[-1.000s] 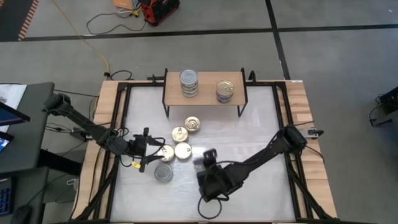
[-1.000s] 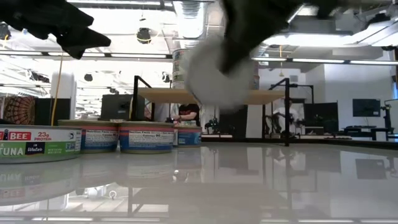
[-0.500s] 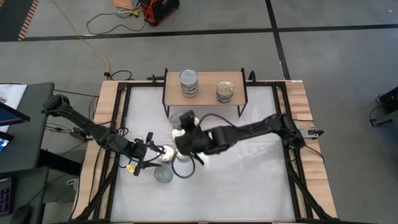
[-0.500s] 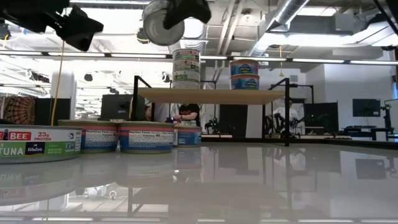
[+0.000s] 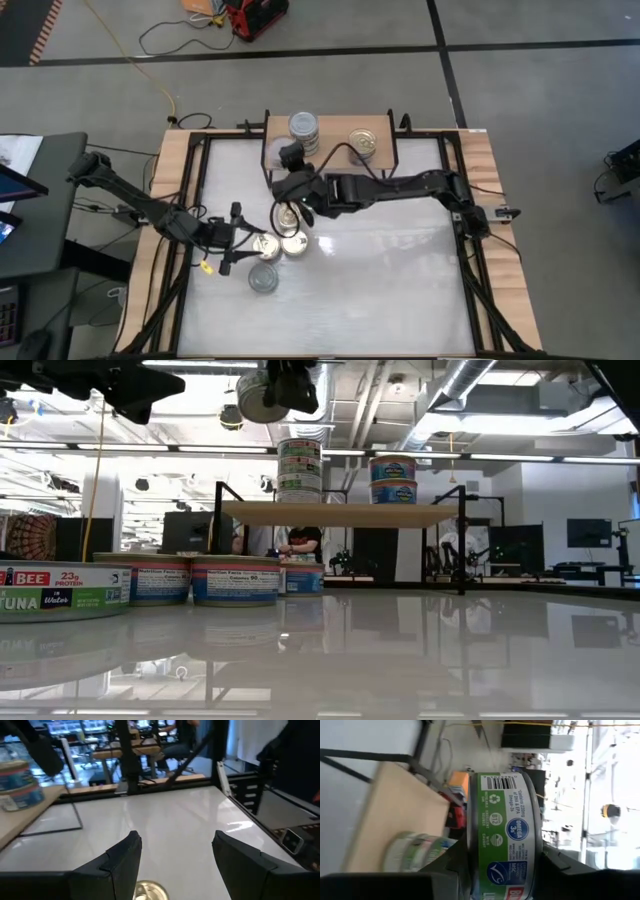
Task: Stack canned seafood by type on shelf
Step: Stack the green white tuna can on top of the other green white tuna cans on the shelf
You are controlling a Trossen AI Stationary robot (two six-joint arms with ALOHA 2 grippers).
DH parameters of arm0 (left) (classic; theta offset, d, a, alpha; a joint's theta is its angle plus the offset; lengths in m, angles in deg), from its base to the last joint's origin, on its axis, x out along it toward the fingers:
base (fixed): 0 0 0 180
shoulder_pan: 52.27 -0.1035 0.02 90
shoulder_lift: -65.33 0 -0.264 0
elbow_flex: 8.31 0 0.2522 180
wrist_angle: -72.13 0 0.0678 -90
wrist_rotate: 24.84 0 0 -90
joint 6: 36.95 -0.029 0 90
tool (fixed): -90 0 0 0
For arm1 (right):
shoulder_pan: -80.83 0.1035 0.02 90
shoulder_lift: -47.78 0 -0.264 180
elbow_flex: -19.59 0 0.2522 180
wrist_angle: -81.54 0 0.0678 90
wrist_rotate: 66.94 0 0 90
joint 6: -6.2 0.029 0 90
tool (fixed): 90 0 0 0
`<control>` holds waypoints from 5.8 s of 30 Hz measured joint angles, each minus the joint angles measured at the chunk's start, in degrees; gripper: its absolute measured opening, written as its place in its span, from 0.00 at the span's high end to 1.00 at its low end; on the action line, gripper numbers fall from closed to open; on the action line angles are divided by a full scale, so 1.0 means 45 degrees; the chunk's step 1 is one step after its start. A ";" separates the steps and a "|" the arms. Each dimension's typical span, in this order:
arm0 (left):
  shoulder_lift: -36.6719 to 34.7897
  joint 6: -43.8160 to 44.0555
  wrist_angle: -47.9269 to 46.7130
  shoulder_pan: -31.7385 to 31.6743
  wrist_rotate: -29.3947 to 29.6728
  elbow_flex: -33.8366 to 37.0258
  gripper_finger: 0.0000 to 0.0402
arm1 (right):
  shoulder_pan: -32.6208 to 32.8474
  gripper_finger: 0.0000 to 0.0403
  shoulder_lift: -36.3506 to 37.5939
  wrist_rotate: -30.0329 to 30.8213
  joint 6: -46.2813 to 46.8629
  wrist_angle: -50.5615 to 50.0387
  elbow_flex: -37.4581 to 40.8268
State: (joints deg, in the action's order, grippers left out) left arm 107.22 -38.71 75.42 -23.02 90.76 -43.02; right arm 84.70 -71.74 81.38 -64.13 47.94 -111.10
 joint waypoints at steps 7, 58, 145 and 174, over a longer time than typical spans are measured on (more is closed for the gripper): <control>-0.1302 0.0710 -0.0952 -0.0355 0.0025 0.0000 0.42 | -0.0869 0.59 0.0000 0.0760 -0.0769 0.0376 -0.0005; -0.3347 0.0972 -0.3298 -0.0772 -0.0286 0.0000 0.42 | -0.2042 0.35 0.0000 0.0078 0.2134 -0.2527 -0.1068; -0.3347 0.1017 -0.3448 -0.0767 -0.0635 0.0000 0.42 | -0.2494 0.45 0.0117 -0.1297 0.5577 -0.6865 -0.2103; -0.3347 0.1016 -0.3477 -0.0772 -0.0621 0.0000 0.42 | -0.1606 0.45 0.0471 -0.2560 0.4221 -0.4241 -0.1860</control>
State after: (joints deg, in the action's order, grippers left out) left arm 92.16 -34.14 59.77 -26.49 87.97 -43.02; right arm 77.47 -69.62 69.87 -45.14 28.86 -119.47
